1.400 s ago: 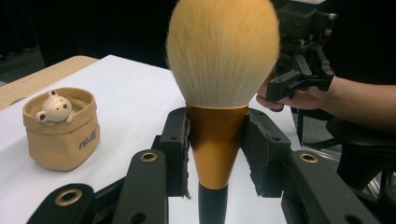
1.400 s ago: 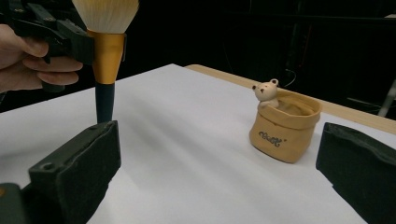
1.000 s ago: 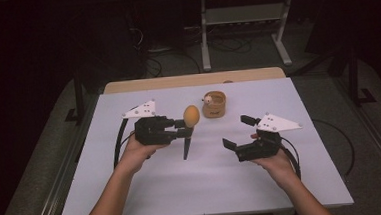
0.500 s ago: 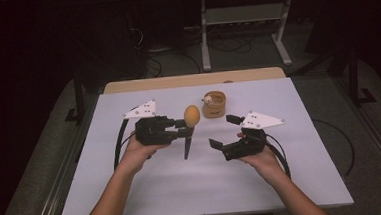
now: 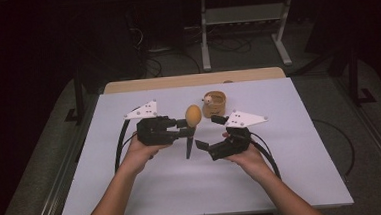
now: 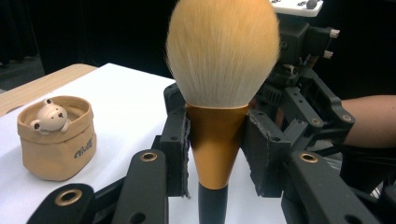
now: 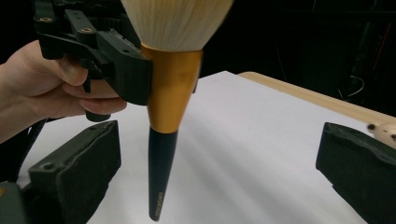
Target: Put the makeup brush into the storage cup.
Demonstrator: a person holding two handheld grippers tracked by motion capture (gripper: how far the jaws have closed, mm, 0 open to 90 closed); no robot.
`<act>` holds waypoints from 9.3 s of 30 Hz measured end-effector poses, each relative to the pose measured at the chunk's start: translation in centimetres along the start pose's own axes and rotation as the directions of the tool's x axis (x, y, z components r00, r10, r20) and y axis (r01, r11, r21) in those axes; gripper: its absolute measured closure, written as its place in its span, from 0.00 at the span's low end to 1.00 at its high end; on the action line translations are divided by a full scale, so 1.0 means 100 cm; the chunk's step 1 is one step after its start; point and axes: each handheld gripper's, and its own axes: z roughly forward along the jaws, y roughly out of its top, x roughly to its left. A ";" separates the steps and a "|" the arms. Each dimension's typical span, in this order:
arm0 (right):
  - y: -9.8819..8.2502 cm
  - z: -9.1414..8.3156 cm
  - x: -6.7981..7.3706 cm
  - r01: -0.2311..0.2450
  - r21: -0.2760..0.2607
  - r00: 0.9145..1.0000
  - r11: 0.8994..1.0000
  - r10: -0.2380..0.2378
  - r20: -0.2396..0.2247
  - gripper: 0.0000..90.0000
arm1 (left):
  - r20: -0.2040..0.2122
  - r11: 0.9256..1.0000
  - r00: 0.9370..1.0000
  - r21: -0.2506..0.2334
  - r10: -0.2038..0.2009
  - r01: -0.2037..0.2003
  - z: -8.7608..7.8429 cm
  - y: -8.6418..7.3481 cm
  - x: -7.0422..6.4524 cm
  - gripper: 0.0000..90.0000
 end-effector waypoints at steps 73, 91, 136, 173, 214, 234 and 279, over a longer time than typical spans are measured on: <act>-0.007 0.014 0.016 -0.046 0.038 0.998 0.998 0.048 -0.047 0.76 | 0.001 0.999 1.000 -0.036 -0.022 0.022 0.013 -0.011 -0.004 0.69; -0.008 0.014 0.017 -0.036 0.050 0.999 0.998 0.038 -0.026 0.78 | 0.009 1.000 1.000 -0.016 -0.004 0.004 0.012 -0.011 -0.003 0.64; -0.007 -0.001 0.004 -0.021 0.070 0.999 0.997 0.018 0.042 0.78 | -0.155 1.000 0.988 -0.028 -0.009 0.005 -0.045 -0.040 -0.027 0.17; -0.006 -0.010 -0.010 -0.030 0.061 0.995 0.998 0.024 0.092 0.78 | -0.291 0.998 0.956 -0.044 -0.046 0.035 -0.095 -0.091 -0.057 0.12; 0.012 -0.025 -0.053 -0.072 0.067 0.972 0.995 0.055 0.228 0.78 | -0.291 0.997 0.954 -0.058 -0.071 0.056 -0.093 -0.099 -0.060 0.13; 0.027 -0.029 -0.075 -0.078 0.040 0.953 0.996 0.063 0.296 0.78 | -0.294 0.996 0.953 -0.068 -0.073 0.055 -0.092 -0.100 -0.060 0.13; 0.055 0.003 -0.108 -0.057 0.001 0.919 0.998 0.052 0.391 0.78 | -0.290 0.996 0.954 -0.068 -0.078 0.061 -0.091 -0.099 -0.061 0.14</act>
